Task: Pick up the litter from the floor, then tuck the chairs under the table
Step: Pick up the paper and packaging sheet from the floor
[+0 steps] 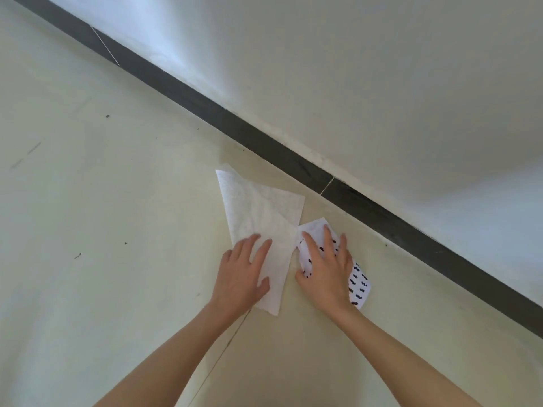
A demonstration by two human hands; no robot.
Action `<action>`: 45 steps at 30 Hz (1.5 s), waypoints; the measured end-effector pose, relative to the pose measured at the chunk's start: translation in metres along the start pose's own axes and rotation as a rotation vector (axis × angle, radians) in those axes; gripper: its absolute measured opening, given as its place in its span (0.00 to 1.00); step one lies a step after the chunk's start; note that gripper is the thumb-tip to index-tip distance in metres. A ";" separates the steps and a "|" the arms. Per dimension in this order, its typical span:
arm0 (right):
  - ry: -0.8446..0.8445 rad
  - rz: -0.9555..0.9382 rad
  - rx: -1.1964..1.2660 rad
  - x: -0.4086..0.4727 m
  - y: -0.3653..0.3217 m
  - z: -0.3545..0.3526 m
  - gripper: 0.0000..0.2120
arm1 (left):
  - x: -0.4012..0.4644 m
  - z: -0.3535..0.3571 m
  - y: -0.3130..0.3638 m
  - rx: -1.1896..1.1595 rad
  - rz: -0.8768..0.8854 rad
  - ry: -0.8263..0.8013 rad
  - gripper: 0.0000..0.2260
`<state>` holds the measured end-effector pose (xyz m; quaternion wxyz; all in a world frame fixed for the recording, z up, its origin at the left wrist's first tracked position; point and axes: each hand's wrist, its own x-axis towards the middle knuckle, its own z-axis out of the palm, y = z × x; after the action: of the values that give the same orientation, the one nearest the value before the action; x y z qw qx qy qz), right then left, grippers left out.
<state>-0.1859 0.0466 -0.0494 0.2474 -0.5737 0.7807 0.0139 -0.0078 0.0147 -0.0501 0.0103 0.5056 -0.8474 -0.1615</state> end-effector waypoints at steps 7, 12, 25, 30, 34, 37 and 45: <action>-0.016 0.362 -0.051 0.005 0.022 -0.002 0.52 | 0.036 0.000 0.004 -0.246 -0.510 -0.173 0.53; 0.000 0.314 -0.039 0.008 0.018 0.000 0.33 | 0.048 0.003 -0.002 -0.345 -0.473 -0.175 0.20; -0.129 0.290 1.055 -0.060 -0.143 -0.229 0.10 | 0.012 -0.258 0.050 -1.152 -0.763 0.227 0.06; -0.146 0.165 1.145 -0.148 -0.230 -0.381 0.11 | -0.039 -0.443 0.085 -1.341 -0.770 0.302 0.04; -0.245 0.030 1.114 -0.221 -0.291 -0.487 0.05 | -0.087 -0.584 0.117 -1.389 -0.796 0.341 0.14; -0.282 -0.070 0.971 -0.274 -0.328 -0.542 0.15 | -0.126 -0.666 0.137 -1.444 -0.836 0.296 0.23; -0.361 -0.475 0.303 -0.367 -0.372 -0.605 0.21 | -0.221 -0.760 0.171 -1.597 -0.820 0.322 0.21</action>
<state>0.0067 0.0613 0.7262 0.4606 -0.6848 0.5616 -0.0589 0.0917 0.0794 0.7511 0.4172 0.6262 -0.2259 -0.6187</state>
